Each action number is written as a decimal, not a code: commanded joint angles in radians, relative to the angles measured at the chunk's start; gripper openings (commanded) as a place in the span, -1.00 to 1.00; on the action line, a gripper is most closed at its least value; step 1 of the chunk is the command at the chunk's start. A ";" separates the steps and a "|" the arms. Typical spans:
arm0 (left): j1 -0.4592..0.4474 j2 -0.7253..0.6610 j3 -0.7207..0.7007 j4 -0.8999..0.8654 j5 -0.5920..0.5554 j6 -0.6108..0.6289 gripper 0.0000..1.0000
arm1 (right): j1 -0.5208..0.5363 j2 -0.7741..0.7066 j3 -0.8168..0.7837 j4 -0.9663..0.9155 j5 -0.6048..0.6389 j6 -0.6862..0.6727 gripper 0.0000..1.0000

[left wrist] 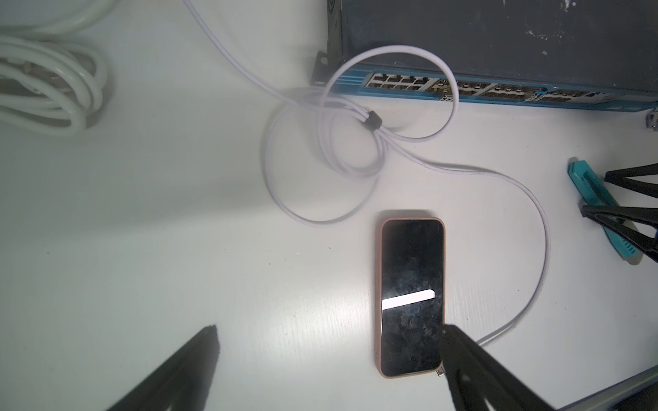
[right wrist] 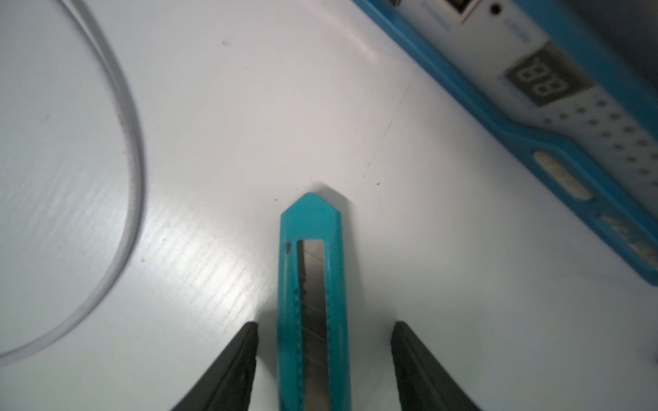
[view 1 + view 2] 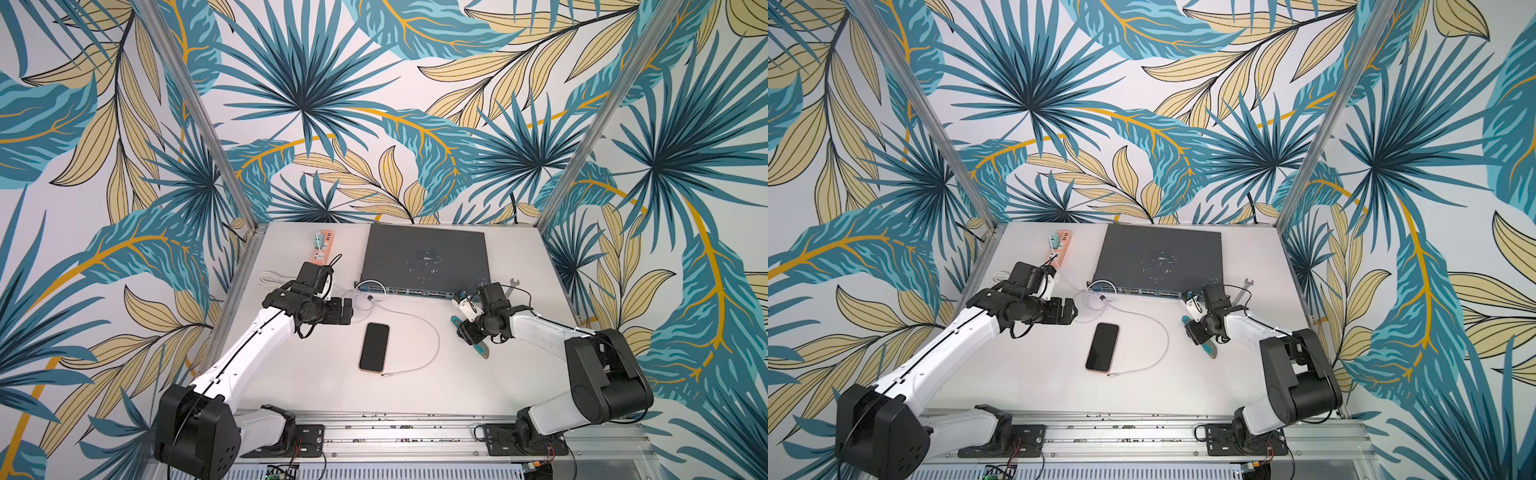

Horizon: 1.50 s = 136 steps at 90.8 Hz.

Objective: Plug the charging cable into the phone
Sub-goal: Pick up the distractor from the center of the board, then place the distractor at the center of the board.

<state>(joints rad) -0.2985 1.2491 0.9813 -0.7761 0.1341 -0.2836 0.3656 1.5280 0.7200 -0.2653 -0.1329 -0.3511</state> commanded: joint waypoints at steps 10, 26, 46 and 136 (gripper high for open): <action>0.010 -0.005 -0.002 -0.005 -0.010 -0.014 1.00 | -0.005 0.047 0.000 -0.098 -0.035 -0.016 -0.24; 0.013 0.012 0.006 -0.005 -0.006 -0.015 1.00 | -0.009 0.006 0.018 -0.108 -0.021 0.001 -0.53; 0.013 0.028 0.008 0.005 0.009 -0.027 1.00 | -0.050 -0.179 -0.014 -0.074 0.047 0.058 -0.62; 0.025 -0.008 0.030 -0.058 -0.009 -0.017 1.00 | -0.427 -0.088 0.054 0.074 0.340 0.285 0.99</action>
<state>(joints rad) -0.2806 1.2675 1.0065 -0.8284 0.1371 -0.2996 -0.0566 1.5150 0.7326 -0.1780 0.1387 -0.1406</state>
